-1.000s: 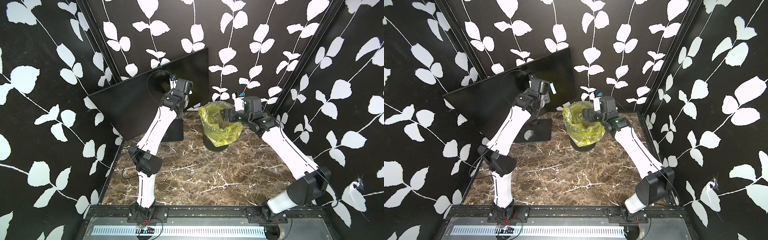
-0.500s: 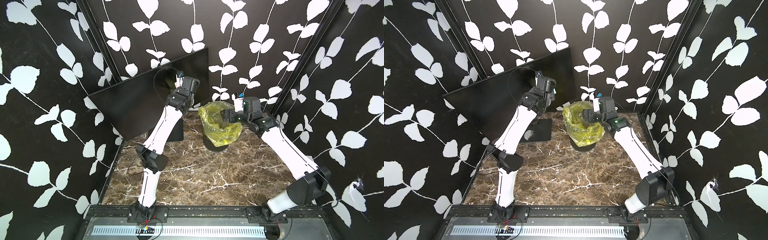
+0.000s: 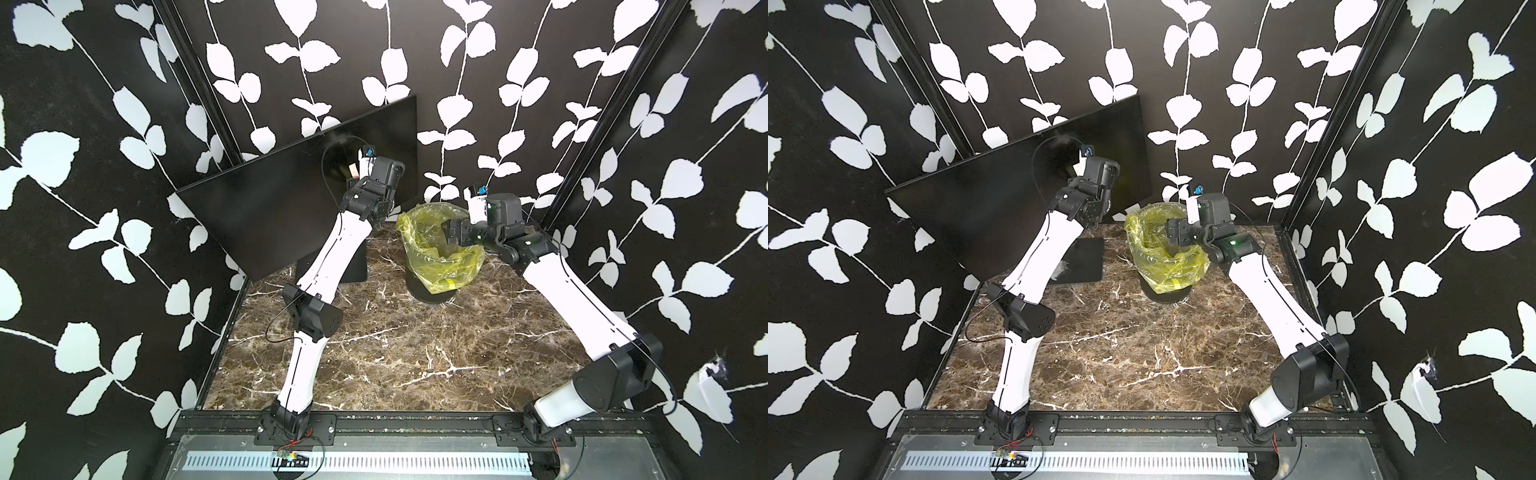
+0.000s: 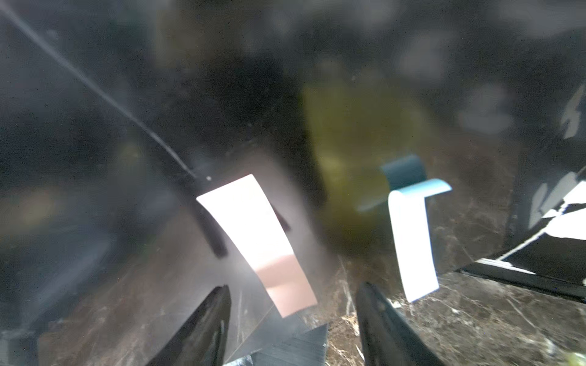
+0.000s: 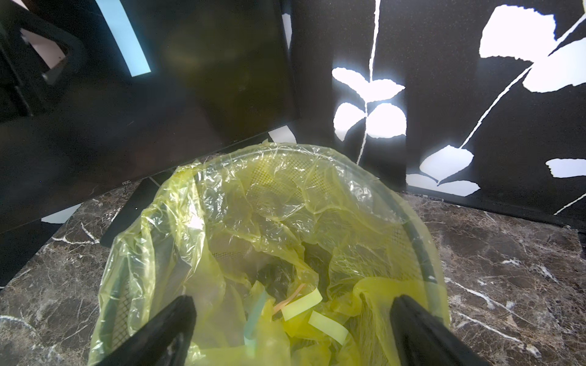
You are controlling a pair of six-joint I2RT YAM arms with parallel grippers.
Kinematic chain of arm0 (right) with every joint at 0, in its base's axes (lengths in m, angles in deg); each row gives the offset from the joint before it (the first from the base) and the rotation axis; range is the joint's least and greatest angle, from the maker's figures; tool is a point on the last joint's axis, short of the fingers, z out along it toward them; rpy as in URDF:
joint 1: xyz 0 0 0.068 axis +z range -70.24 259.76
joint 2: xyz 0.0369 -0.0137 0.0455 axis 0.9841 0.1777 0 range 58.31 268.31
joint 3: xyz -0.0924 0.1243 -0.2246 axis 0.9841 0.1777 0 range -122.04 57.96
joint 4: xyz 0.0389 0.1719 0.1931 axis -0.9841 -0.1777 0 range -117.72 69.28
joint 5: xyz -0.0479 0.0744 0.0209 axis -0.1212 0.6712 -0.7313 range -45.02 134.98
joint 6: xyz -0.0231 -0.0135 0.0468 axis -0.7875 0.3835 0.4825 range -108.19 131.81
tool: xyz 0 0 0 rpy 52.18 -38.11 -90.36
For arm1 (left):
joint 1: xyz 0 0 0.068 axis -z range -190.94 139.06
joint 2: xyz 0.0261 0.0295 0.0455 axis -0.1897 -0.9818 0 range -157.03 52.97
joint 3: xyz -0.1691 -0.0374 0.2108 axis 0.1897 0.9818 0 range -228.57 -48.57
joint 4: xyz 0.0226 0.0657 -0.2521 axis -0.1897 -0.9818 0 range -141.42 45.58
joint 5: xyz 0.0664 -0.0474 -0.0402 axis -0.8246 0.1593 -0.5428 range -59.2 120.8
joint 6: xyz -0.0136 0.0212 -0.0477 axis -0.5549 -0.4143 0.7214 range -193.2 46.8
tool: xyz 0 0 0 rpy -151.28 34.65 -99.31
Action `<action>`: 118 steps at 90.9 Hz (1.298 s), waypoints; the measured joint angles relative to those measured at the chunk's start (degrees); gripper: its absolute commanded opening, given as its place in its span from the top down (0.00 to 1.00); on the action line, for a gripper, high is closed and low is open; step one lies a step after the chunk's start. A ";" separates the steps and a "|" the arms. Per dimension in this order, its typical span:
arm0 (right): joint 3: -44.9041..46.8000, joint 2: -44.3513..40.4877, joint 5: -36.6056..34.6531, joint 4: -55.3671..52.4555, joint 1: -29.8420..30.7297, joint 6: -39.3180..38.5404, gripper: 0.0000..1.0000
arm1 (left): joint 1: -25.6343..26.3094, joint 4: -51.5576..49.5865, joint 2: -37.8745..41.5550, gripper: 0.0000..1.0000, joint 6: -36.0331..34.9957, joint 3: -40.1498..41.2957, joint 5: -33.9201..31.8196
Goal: Remove the sticky note from the monitor
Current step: Tear off the sticky note from the monitor.
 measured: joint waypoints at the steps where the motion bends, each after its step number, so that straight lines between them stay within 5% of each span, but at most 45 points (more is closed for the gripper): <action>1: 0.00 0.00 0.00 0.00 0.00 -0.02 0.03 | -0.02 0.17 -0.09 0.39 -0.22 0.00 -0.04; 24: 0.00 0.00 0.13 0.04 0.00 -0.02 0.03 | -0.39 2.08 -2.51 0.57 -2.51 -0.74 -0.76; 46: 0.00 0.00 0.20 0.04 -0.02 -0.02 0.03 | -0.81 2.60 -2.58 1.00 -2.16 -0.90 0.00; 78: 0.00 0.00 0.63 0.04 -0.33 -0.04 0.02 | 0.17 6.12 -2.56 1.00 -6.38 -0.92 0.48; 118: 0.85 -0.76 1.81 0.55 -0.44 0.09 0.03 | 7.32 12.41 2.49 1.00 -16.74 -0.09 0.26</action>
